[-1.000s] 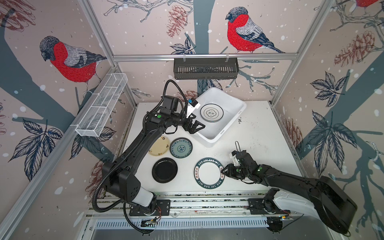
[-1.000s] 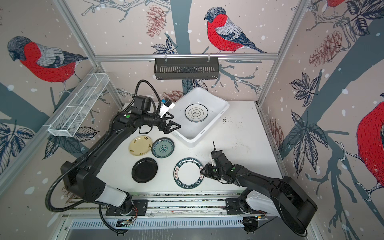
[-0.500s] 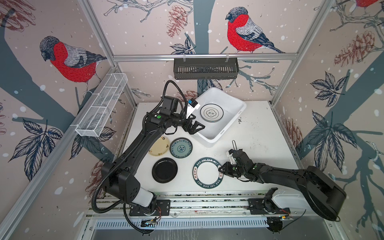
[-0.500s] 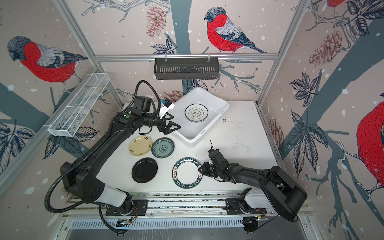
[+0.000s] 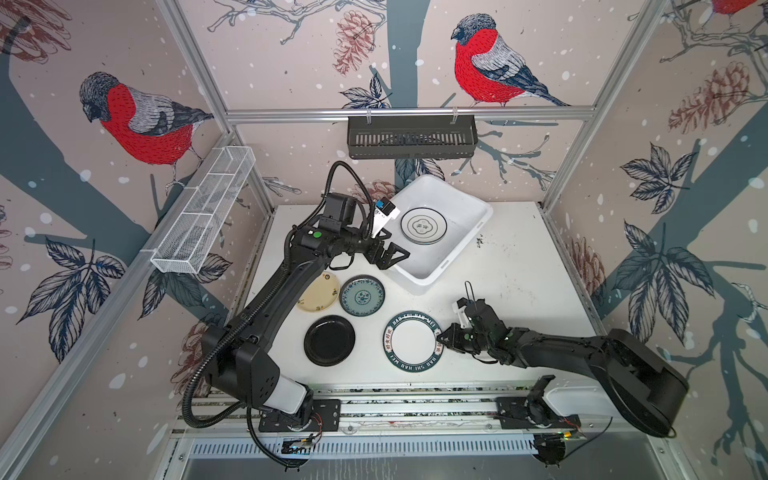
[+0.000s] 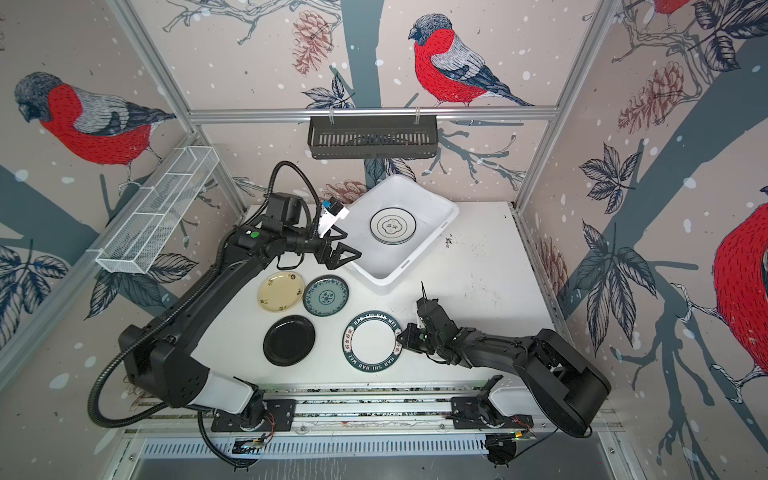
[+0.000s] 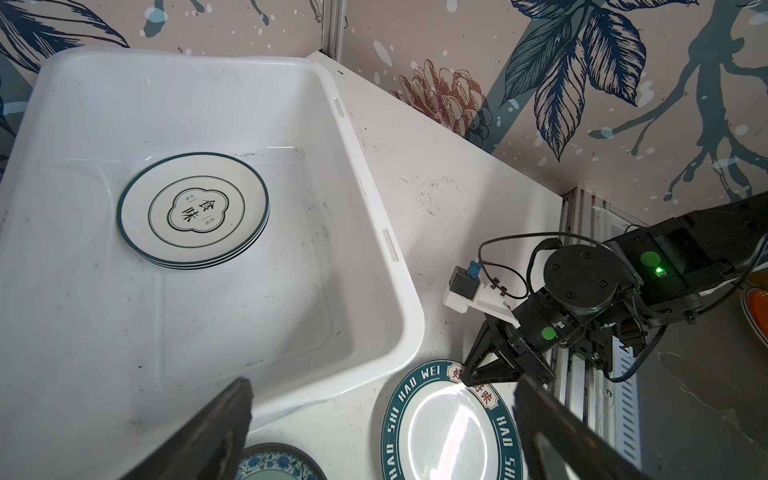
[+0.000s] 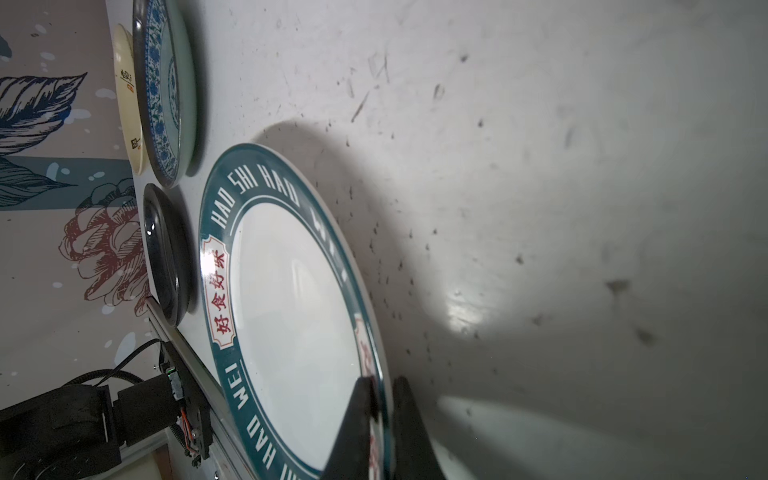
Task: Place the plates into the plastic bin on the countertop
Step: 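Close the right gripper on the rim of the large green-rimmed plate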
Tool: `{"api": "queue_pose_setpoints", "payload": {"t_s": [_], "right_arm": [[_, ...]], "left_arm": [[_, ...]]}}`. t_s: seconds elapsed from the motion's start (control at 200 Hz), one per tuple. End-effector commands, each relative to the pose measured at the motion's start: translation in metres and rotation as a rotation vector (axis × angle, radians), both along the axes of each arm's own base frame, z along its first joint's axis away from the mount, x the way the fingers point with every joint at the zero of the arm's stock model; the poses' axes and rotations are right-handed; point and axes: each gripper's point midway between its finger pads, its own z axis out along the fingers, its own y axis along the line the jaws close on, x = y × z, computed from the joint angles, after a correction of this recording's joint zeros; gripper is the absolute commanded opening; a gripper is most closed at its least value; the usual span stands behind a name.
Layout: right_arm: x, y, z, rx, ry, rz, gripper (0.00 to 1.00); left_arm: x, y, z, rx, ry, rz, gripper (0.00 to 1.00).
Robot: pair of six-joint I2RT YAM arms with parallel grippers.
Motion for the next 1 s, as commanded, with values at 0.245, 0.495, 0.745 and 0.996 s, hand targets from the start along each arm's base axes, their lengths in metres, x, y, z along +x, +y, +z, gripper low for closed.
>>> {"api": "queue_pose_setpoints", "payload": {"t_s": [0.245, 0.495, 0.745, 0.996], "right_arm": [[-0.003, -0.021, 0.011, -0.019, -0.004, -0.036, 0.02], [0.001, -0.037, 0.029, 0.011, -0.010, -0.062, 0.02], [0.008, -0.049, 0.048, 0.038, -0.033, -0.112, 0.02], [0.019, -0.074, 0.066, -0.018, -0.051, -0.220, 0.02]], "left_arm": [[-0.004, -0.001, 0.005, -0.010, -0.009, -0.016, 0.97], [-0.004, -0.001, 0.006, -0.014, -0.007, -0.017, 0.97], [-0.005, -0.002, 0.008, -0.017, -0.005, -0.016, 0.97], [-0.004, -0.002, 0.008, -0.021, -0.001, -0.016, 0.97]]}}
